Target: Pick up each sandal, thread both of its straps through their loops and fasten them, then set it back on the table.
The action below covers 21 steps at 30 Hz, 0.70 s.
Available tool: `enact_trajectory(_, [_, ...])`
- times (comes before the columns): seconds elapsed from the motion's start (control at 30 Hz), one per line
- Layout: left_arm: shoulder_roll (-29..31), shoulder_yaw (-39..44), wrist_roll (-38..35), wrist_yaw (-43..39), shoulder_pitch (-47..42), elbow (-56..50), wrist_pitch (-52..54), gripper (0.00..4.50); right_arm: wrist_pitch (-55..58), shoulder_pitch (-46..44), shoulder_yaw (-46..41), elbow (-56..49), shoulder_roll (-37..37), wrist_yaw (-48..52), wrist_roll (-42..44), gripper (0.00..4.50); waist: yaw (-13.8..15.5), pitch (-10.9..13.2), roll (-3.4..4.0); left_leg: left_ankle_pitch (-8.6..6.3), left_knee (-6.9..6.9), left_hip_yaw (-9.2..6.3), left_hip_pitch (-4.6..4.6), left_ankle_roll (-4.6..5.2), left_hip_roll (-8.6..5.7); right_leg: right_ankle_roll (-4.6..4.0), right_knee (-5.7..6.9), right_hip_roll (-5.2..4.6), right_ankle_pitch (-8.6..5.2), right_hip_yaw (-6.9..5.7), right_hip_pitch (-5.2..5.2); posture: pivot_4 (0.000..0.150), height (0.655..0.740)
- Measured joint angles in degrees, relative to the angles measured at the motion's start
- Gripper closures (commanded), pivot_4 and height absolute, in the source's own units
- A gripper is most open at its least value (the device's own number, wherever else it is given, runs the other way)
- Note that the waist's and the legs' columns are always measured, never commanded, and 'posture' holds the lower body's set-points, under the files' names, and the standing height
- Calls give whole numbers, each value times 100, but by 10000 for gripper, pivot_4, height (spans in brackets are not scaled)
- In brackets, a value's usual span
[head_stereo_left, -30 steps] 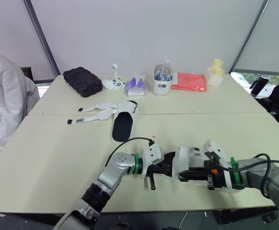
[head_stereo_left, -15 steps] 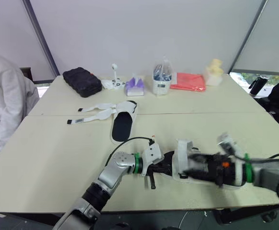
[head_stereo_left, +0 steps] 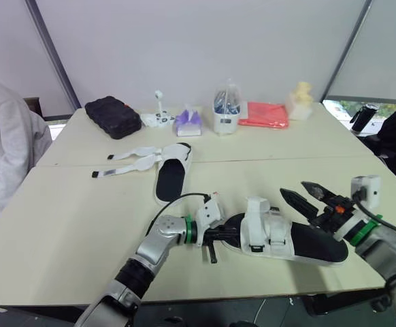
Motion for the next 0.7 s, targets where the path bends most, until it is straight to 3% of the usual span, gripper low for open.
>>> enact_trajectory(0.17, [270, 249, -152, -23, -78, -34, 198, 45000, -1685, -861, 390, 845, 1012, -713, -1110, 672, -168, 10, 14, 9, -2, -1, 4, -14, 7, -8, 18, 18, 5, 4, -8, 1500, 7400])
enact_trajectory(0.27, [464, 303, -215, -75, -88, -125, 273, 45000, -2730, -1444, 617, 1674, 1190, -1147, -1981, 672, -252, 14, 19, 16, -5, -1, 6, -25, 4, -10, 52, 25, 5, 4, -23, 1500, 7400])
enact_trajectory(0.47, [498, 365, -237, -53, -30, -276, 393, 45000, -4819, -2419, 717, 3752, 1112, -2325, -3622, 672, -257, 14, 20, 52, -63, 4, 6, -78, 2, -32, 86, 25, 7, 16, -76, 1500, 7400])
enact_trajectory(0.6, [461, 391, -234, 62, 82, -391, 383, 45000, -5938, -2937, 1188, 4978, 302, -4145, -5647, 672, -244, 16, 26, 84, -86, 5, 6, -128, -3, -48, 101, 26, 2, 21, -97, 1500, 7400])
enact_trajectory(0.67, [402, 423, -232, 199, 111, -382, 367, 45000, -6260, -3146, 1180, 5216, 269, -4209, -5621, 672, -255, 16, 24, 86, -89, 5, 11, -131, 8, -50, 100, 30, 1, 21, -91, 1500, 7400])
enact_trajectory(0.7, [303, 470, -233, 318, 101, -319, 377, 45000, -6260, -3163, 1137, 5168, 438, -3840, -5135, 672, -266, 16, 21, 85, -89, 4, 21, -131, 15, -51, 95, 29, 1, 21, -76, 1500, 7400])
